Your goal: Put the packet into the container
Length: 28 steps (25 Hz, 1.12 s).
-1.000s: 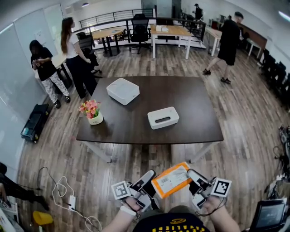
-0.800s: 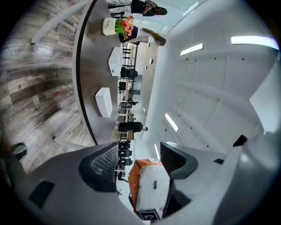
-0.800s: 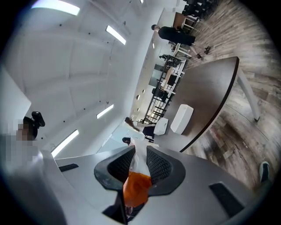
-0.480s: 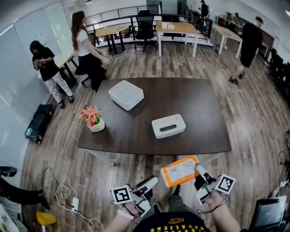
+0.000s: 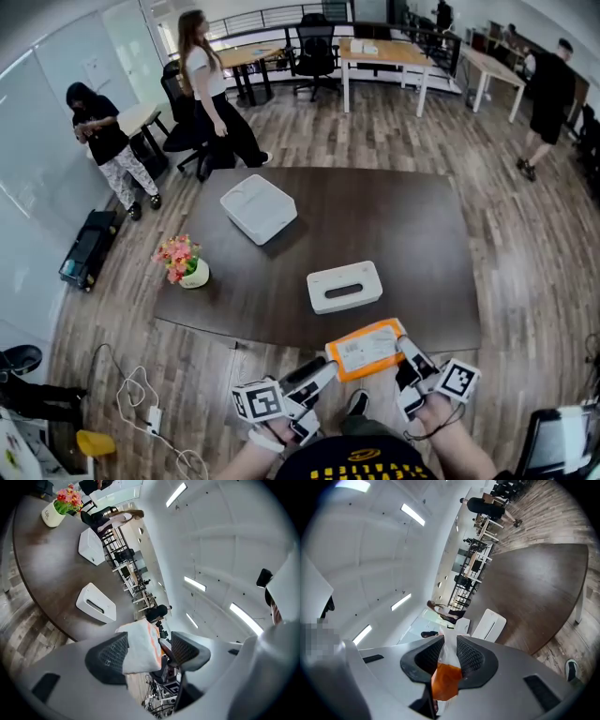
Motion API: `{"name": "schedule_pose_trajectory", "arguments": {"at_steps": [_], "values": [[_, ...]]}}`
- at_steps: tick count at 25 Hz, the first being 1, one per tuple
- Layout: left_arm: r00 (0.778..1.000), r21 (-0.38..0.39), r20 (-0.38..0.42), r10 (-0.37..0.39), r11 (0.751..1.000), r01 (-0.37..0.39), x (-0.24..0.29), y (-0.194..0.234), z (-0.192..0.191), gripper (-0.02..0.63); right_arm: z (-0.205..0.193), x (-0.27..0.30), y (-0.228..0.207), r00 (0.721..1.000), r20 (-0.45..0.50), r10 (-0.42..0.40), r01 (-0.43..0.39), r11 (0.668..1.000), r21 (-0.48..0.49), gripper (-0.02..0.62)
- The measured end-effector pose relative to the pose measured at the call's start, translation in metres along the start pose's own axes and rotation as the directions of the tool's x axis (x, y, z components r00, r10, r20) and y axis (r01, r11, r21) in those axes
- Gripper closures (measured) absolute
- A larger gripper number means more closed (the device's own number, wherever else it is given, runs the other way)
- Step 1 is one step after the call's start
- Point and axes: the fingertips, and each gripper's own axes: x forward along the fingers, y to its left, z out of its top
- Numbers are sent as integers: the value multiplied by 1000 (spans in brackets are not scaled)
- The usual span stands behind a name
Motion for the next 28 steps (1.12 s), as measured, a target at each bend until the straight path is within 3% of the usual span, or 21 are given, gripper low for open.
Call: {"name": "schedule_pose_trajectory", "arguments": {"at_steps": [7, 11, 14, 17, 21, 24, 28], "values": [[994, 49, 5, 107, 993, -107, 44, 13, 13, 321, 25, 27, -10, 997, -75, 36, -36, 999, -1, 506], [980, 36, 54, 189, 981, -191, 51, 34, 24, 451, 30, 40, -20, 988, -142, 52, -52, 999, 0, 506], [970, 44, 67, 232, 971, -235, 54, 44, 39, 474, 26, 52, -20, 977, -203, 58, -61, 998, -7, 506], [961, 74, 72, 266, 960, -271, 59, 55, 54, 480, 15, 62, -31, 956, -293, 12, -26, 999, -44, 506], [957, 80, 67, 282, 955, -287, 65, 72, 72, 483, 5, 74, -52, 912, -397, -105, 27, 980, -198, 507], [958, 69, 58, 281, 956, -284, 75, 81, 83, 483, 12, 90, -58, 901, -409, -144, 28, 960, -278, 512], [957, 48, 46, 287, 956, -289, 89, 98, 98, 483, 20, 114, -75, 894, -406, -189, 66, 952, -298, 517]]}}
